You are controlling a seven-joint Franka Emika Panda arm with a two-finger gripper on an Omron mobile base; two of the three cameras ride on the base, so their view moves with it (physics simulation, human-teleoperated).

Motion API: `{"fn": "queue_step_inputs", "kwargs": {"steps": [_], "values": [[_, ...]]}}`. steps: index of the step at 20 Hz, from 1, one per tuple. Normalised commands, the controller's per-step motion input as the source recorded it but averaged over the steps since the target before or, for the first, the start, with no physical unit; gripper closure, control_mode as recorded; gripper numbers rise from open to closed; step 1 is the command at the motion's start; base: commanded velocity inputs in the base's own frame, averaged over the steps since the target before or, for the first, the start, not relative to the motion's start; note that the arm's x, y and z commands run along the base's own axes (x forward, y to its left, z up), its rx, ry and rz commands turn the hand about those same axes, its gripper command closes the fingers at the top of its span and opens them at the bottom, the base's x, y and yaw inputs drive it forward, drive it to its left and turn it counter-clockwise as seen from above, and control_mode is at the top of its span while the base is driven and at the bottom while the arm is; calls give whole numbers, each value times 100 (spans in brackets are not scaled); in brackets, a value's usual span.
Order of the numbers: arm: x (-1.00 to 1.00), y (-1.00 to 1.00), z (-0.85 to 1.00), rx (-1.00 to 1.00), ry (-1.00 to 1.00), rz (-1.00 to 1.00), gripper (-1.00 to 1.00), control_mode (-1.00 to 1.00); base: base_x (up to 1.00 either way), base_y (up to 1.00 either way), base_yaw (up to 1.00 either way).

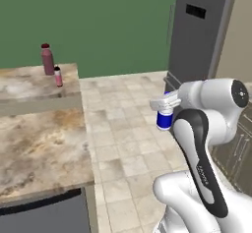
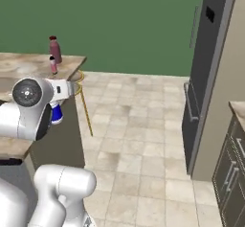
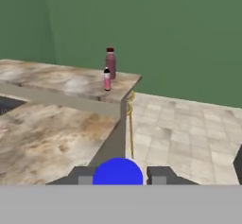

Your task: Move the drinks to the dining counter.

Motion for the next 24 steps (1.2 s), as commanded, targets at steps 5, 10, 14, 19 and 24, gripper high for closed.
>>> {"fn": "queue_step_inputs", "kwargs": {"steps": [5,10,14,19,24], "values": [[0,0,0,0,0,0,100,100,100,-94,30],[0,0,0,0,0,0,100,100,100,-94,9],[0,0,0,0,0,0,100,100,100,58,0],[0,0,0,0,0,0,100,100,70,100,0],[0,0,0,0,0,0,100,100,52,-38,0]]}}
